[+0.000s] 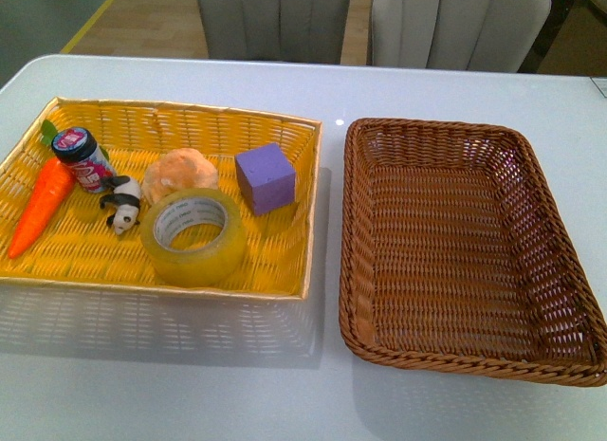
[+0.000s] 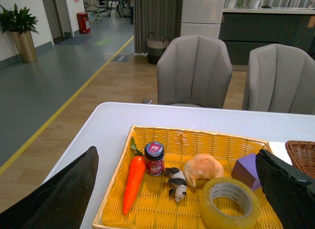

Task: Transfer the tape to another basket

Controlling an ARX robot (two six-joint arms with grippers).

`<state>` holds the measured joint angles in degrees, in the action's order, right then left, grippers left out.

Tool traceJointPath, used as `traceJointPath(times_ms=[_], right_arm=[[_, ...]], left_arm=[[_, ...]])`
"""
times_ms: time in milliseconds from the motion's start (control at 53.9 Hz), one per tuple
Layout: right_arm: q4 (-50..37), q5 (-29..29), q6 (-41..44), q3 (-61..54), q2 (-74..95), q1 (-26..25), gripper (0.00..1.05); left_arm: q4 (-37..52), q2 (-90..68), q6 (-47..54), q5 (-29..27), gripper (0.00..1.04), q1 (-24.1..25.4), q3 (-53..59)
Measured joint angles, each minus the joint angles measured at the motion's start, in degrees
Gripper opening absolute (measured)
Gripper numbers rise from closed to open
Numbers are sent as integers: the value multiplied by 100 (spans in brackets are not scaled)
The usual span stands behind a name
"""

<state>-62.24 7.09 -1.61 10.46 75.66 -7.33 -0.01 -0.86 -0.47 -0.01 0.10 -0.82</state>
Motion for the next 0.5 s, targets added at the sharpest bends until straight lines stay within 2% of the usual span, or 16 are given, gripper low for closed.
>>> traceJointPath(times_ms=[111,297,353,501], right_arm=[[31,-96,63,-190,-511,107,44],[560,-258,109,-557,-1287,267,12],[732,-592,120,-629,-1543,468,3],[1231,-658,140,-780,-2216,702,2]], left_arm=[[0,0,0,0,96,-2,0],[0,0,0,0,96,0,0],[0,0,0,-2,96,0,0],[0,0,0,0,96,-2,-2]])
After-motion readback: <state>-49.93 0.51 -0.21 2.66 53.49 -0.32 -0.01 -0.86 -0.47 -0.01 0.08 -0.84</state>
